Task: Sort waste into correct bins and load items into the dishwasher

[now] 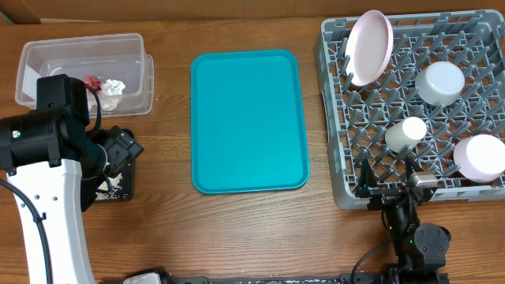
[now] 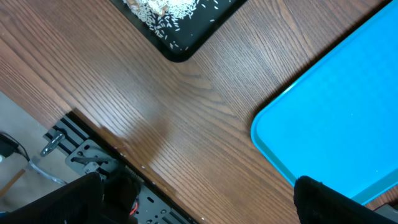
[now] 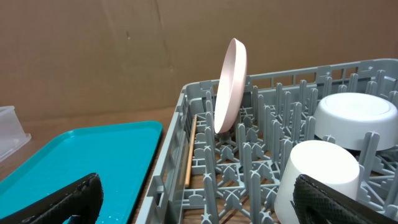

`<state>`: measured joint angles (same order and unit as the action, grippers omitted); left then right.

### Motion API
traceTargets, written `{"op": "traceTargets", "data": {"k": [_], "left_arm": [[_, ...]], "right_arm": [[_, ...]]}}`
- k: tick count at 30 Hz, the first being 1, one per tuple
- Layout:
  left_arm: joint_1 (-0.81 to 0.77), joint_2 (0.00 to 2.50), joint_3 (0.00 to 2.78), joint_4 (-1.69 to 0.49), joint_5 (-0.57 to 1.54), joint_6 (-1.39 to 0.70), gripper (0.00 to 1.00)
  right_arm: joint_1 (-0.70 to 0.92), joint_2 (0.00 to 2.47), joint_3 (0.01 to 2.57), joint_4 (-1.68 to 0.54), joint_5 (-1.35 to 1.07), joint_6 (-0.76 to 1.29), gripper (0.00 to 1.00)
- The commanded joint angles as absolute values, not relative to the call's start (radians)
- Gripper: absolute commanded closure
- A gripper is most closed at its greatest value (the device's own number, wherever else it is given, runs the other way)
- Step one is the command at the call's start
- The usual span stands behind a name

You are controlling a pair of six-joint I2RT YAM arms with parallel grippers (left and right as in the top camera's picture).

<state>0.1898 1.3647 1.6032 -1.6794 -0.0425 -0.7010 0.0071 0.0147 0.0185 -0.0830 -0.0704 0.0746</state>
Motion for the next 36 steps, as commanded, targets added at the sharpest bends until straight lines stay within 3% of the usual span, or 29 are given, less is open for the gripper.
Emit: {"op": "traceTargets", "data": {"k": [1, 22, 36], "left_arm": [[0.189, 1.369, 1.601, -1.678, -0.059, -0.707, 0.0], [0.189, 1.341, 1.594, -1.671, -0.059, -0.707, 0.0], [0.189, 0.895, 1.159, -1.543, -0.033, -0.704, 0.0]], "right_arm": [[0.004, 0.003, 0.008, -0.08, -0.061, 0.071, 0.0], [0.004, 0.003, 0.008, -0.08, -0.06, 0.071, 0.0], [0.004, 0.003, 0.008, -0.08, -0.06, 0.071, 0.0]]}}
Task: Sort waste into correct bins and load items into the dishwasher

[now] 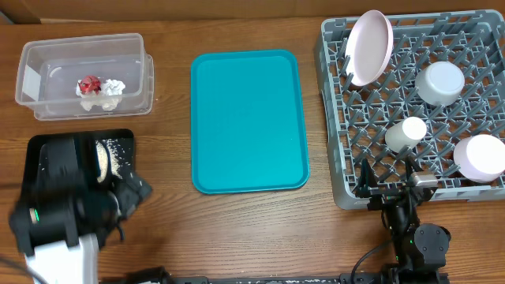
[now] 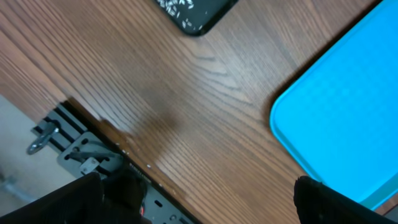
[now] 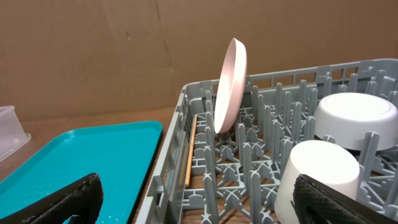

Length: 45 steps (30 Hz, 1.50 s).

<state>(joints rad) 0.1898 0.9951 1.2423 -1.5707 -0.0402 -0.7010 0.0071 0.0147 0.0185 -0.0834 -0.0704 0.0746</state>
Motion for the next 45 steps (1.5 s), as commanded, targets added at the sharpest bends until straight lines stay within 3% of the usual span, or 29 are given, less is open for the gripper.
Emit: {"op": "traceTargets", "data": {"k": [1, 6, 11, 18, 33, 39, 45], "left_arm": [[0.189, 0.835, 1.111, -1.509, -0.033, -0.704, 0.0], [0.189, 0.549, 0.894, -1.32, 0.0, -0.684, 0.0], [0.189, 0.332, 0.715, -1.05, 0.2, -0.49, 0.0], [0.188, 0.263, 0.501, -0.737, 0.391, -0.348, 0.0], [0.13, 0.03, 0.118, -0.188, 0.384, -0.205, 0.0], [0.13, 0.003, 0.013, -0.046, 0.332, -0.206, 0.0], [0.115, 0.003, 0.005, -0.055, 0.208, -0.201, 0.0]], "right_arm": [[0.004, 0.003, 0.008, -0.08, -0.061, 0.071, 0.0], [0.004, 0.003, 0.008, -0.08, -0.06, 0.071, 0.0], [0.004, 0.003, 0.008, -0.08, -0.061, 0.071, 0.0], [0.004, 0.003, 0.008, -0.08, -0.06, 0.071, 0.0], [0.004, 0.003, 0.008, -0.08, -0.061, 0.071, 0.0], [0.004, 0.003, 0.008, -0.08, -0.061, 0.071, 0.0], [0.004, 0.003, 0.008, -0.08, -0.06, 0.071, 0.0]]}}
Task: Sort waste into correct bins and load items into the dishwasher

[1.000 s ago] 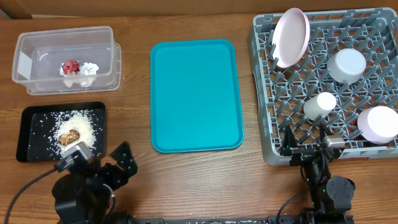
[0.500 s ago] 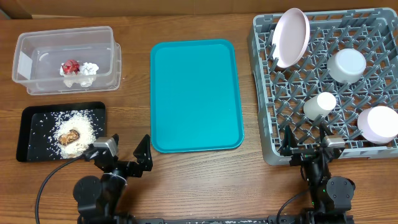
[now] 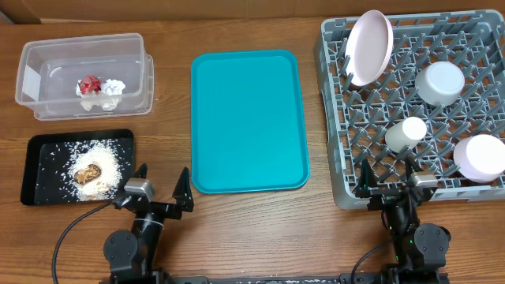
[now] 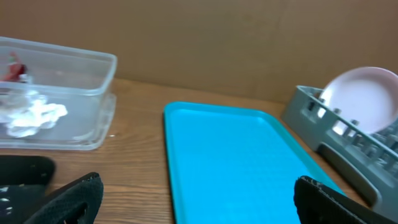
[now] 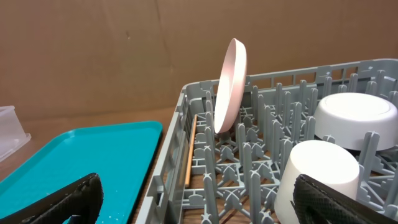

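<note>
The teal tray point(image 3: 248, 118) lies bare at the table's middle. Left of it, a clear bin point(image 3: 35, 79) holds red and white scraps, and a black tray point(image 3: 39, 170) carries rice and a brown food piece. The grey dish rack point(image 3: 331, 118) on the right holds a pink plate point(image 3: 369, 46), a white bowl point(image 3: 439, 83), a white cup point(image 3: 405, 132) and a pink bowl point(image 3: 479, 158). My left gripper point(image 3: 162, 188) sits low at the front edge, open and holding nothing point(image 4: 198, 199). My right gripper point(image 3: 387, 180) rests open before the rack point(image 5: 198, 199).
A wooden stick point(image 5: 189, 149) lies inside the rack along its left wall point(image 5: 180, 130). Cardboard stands behind the table. The arms' bases and cables occupy the front edge.
My left arm was over the black tray, its camera looking down at the table. Now it rests at the front edge, looking level across the table. The black tray shows in full. The right arm is unchanged.
My left arm first stood at the left, over the black tray and part of the bin. Then it was lower and nearer the front, still covering part of the tray. Now it rests at the front edge, open. The right arm stayed still.
</note>
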`<state>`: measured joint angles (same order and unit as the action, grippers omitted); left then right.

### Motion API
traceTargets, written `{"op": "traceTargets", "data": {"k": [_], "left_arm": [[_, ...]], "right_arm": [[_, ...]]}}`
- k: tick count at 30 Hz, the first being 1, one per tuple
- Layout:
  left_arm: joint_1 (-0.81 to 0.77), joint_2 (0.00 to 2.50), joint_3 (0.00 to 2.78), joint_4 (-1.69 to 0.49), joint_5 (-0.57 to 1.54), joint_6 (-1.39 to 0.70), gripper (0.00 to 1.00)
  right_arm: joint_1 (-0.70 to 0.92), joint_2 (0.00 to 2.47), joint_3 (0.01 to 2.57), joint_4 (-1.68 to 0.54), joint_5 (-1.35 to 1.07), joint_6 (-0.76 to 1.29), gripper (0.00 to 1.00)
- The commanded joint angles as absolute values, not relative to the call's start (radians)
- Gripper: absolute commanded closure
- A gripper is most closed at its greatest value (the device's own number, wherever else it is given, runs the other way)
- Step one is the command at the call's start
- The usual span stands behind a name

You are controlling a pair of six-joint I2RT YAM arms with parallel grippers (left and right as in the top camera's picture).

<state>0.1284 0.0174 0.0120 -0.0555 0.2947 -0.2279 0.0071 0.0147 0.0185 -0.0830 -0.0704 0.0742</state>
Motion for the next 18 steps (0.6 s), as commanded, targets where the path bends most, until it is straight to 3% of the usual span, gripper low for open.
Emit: {"op": "traceTargets", "data": {"k": [1, 6, 18], "left_arm": [[0.11, 0.003, 0.005, -0.06, 0.163, -0.201, 0.0], [0.097, 0.003, 0.005, -0.076, 0.036, -0.184, 0.0], [0.098, 0.003, 0.005, -0.076, 0.034, -0.074, 0.0]], "right_arm": [[0.004, 0.003, 0.008, -0.08, -0.061, 0.071, 0.0], [0.004, 0.003, 0.008, -0.08, -0.061, 0.071, 0.0], [0.004, 0.003, 0.008, -0.08, -0.061, 0.071, 0.0]]}}
